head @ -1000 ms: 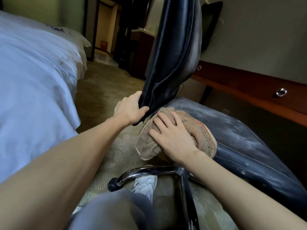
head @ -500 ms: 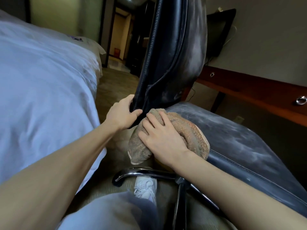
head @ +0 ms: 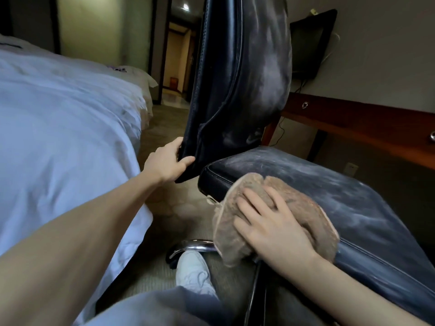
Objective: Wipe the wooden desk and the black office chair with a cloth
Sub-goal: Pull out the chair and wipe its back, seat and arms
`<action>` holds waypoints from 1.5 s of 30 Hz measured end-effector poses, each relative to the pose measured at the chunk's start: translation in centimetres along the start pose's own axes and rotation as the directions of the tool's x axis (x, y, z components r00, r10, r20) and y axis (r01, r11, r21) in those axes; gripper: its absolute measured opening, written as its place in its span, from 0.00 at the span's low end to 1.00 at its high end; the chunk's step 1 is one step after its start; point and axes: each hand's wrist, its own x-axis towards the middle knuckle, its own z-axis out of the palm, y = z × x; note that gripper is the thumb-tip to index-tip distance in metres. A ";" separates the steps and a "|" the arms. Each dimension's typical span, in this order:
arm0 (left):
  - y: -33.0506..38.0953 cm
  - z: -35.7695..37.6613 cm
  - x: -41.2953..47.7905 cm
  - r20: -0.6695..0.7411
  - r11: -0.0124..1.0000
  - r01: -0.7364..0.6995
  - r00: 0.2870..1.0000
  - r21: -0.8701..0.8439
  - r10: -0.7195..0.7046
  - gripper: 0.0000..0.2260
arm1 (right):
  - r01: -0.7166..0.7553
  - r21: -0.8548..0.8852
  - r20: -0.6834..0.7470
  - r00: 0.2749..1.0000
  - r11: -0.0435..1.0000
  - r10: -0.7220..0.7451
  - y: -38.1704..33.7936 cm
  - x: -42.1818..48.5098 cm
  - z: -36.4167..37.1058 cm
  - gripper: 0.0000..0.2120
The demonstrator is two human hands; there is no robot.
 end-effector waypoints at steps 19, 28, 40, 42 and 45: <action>0.2 0.7 -0.2 -0.013 0.996 -0.019 1.000 -0.090 0.018 0.20 | 0.010 -0.027 -0.024 1.000 1.000 -0.010 -0.1 0.7 0.2 0.15; 1.5 -0.2 -1.0 -0.002 0.988 -0.081 0.997 0.135 0.082 0.16 | -0.035 -0.034 0.104 0.994 0.999 0.039 -4.0 12.6 0.2 0.16; 1.7 0.1 -1.3 -0.026 0.979 -0.016 0.999 0.203 0.021 0.19 | -0.109 0.078 -0.137 0.983 0.991 0.119 -1.1 4.0 0.6 0.10; 1.6 0.2 -0.9 -0.024 0.975 -0.014 1.000 0.223 0.020 0.20 | -0.114 0.127 -0.201 0.970 0.985 0.139 0.1 0.9 1.0 0.06; 0.9 0.3 -0.4 -0.023 0.964 -0.033 0.999 0.263 0.040 0.19 | -0.129 0.127 -0.222 0.963 0.983 0.155 1.6 -3.5 1.3 0.07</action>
